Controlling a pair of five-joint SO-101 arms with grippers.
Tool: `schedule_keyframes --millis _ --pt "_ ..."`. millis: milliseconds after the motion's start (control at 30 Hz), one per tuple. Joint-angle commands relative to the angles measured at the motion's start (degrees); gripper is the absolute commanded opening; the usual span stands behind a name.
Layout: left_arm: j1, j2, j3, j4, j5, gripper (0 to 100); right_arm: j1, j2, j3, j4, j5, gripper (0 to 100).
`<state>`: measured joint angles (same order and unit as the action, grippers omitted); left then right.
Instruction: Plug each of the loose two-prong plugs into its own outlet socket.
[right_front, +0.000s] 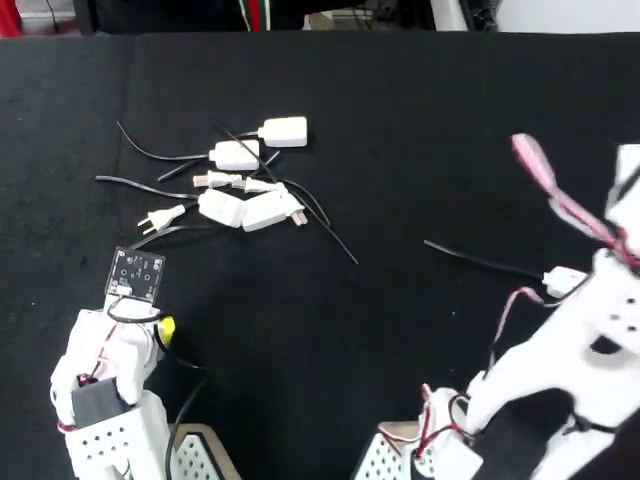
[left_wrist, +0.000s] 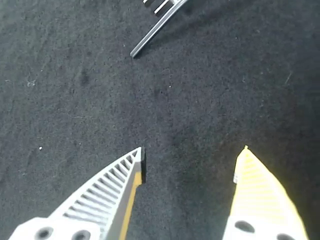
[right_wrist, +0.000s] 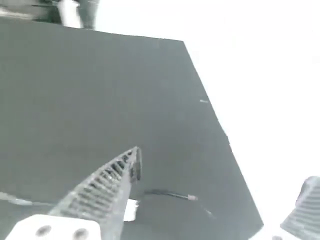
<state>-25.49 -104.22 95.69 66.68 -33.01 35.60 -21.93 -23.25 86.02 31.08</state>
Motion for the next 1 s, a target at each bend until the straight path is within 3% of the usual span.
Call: schedule_keyframes --millis 0,67,100,167,267,400,567,667,833,967 --pt "0.48 -0.35 -0.22 -0.09 0.18 29 -10.46 0.13 -1.36 4.57 -1.05 22.3" --pt "0.92 -0.35 -0.40 -0.18 0.26 29 -15.74 1.80 2.68 4.66 -1.58 2.2" --pt "1.80 -0.35 -0.40 -0.18 0.26 29 -18.37 2.95 5.41 4.57 -2.99 1.1" --pt "4.35 -0.35 -0.92 -0.26 0.26 29 -23.82 6.02 12.09 3.60 -6.59 9.0" --pt "6.99 -0.35 -2.42 -0.70 3.16 29 -31.82 11.38 22.11 -4.31 -10.20 5.4" --pt "7.87 -0.35 -2.07 -9.85 9.32 30 -39.56 16.75 31.08 -15.38 -12.31 1.3" --pt "8.04 -0.35 -1.63 -19.60 9.41 30 -42.46 21.32 35.38 -21.54 -12.40 4.7" --pt "8.57 -0.35 0.57 -24.44 10.90 30 -44.22 24.84 38.64 -31.38 -15.30 11.2" --pt "8.31 0.26 1.63 -20.22 15.56 30 -51.08 28.26 39.25 -37.54 -16.18 12.5" --pt "1.27 0.26 1.10 -14.15 14.07 30 -52.66 31.34 35.91 -39.38 -15.91 12.6"
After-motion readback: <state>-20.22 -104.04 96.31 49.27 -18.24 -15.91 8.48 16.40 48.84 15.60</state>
